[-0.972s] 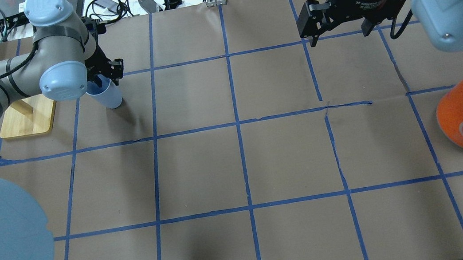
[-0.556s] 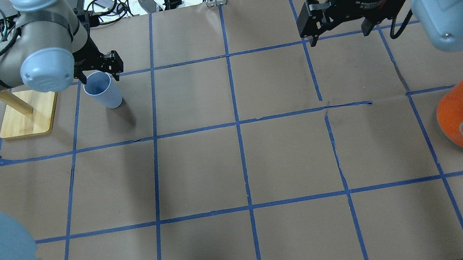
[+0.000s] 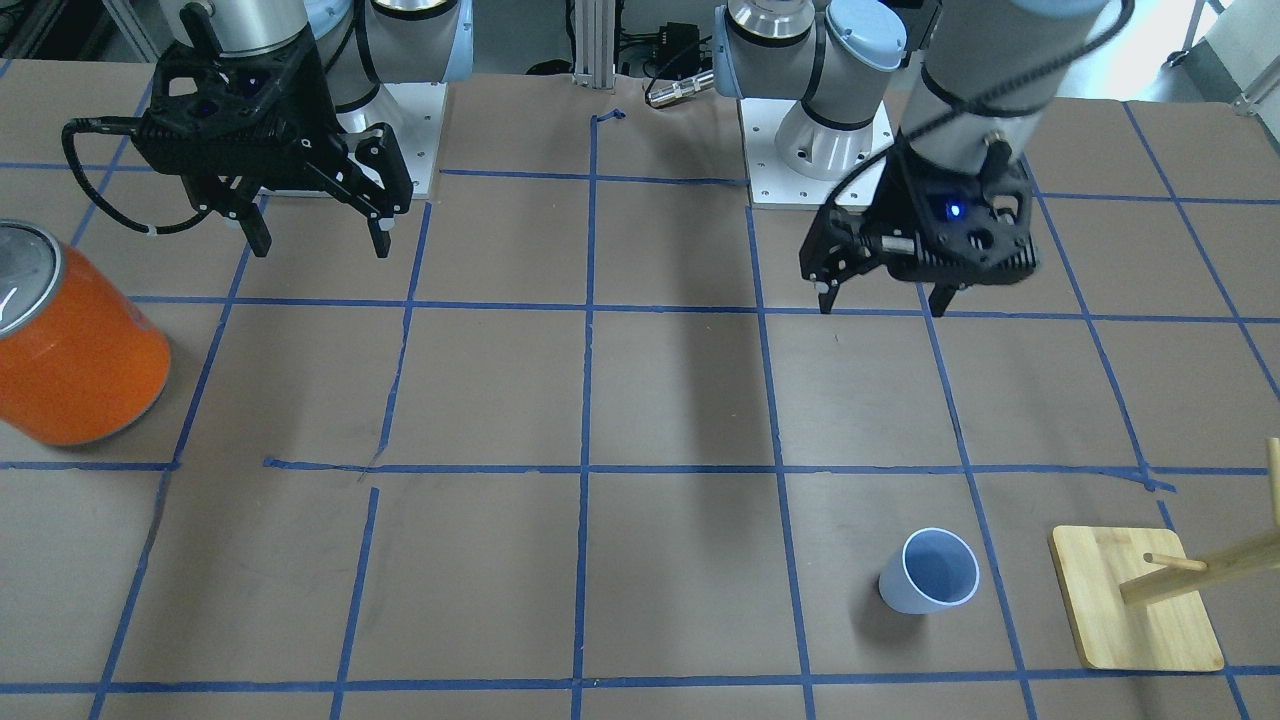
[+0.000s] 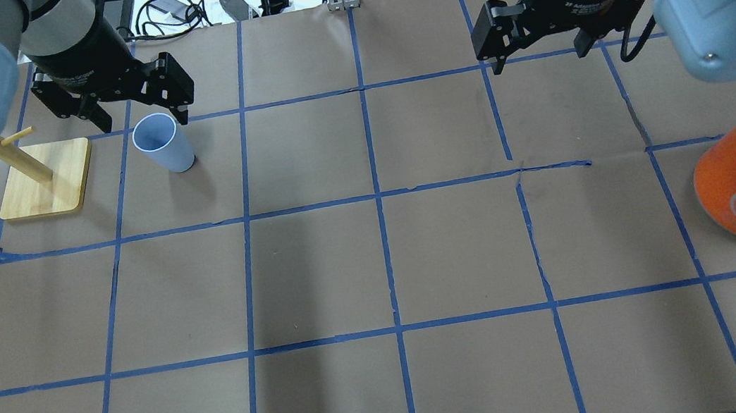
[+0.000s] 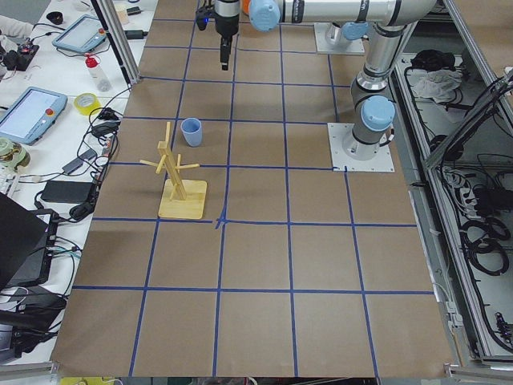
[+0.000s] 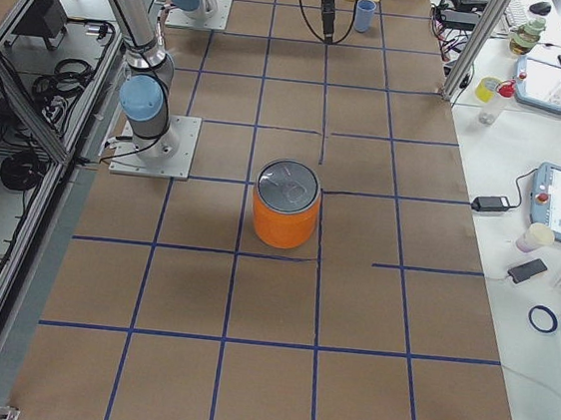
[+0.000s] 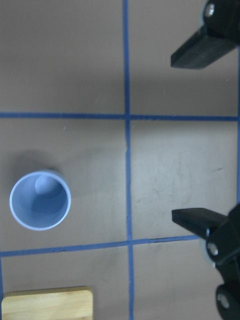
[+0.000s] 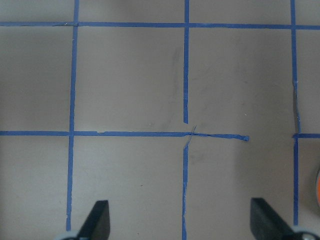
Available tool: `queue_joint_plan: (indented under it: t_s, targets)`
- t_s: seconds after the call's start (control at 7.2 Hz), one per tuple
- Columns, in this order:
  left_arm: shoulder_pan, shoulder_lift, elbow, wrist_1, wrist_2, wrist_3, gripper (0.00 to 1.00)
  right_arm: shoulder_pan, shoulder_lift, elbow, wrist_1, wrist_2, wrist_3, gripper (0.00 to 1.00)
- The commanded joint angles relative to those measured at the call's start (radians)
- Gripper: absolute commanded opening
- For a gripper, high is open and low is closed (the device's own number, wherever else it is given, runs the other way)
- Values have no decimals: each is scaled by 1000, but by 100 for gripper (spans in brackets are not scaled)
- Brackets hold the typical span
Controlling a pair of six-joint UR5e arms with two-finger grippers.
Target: Flip cup
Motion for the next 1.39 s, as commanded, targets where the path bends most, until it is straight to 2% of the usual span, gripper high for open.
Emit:
queue_joint_plan:
  t_s: [0.0,0.42,1.25]
  targets:
    - [-31,105,-4,-69,0,-3,100,-1,0,0,0,0,0,100]
    - [5,109,0,-87,5,-3,100,-1,0,0,0,0,0,100]
    - [4,109,-7,-82,6,-16,100,-1,0,0,0,0,1,100]
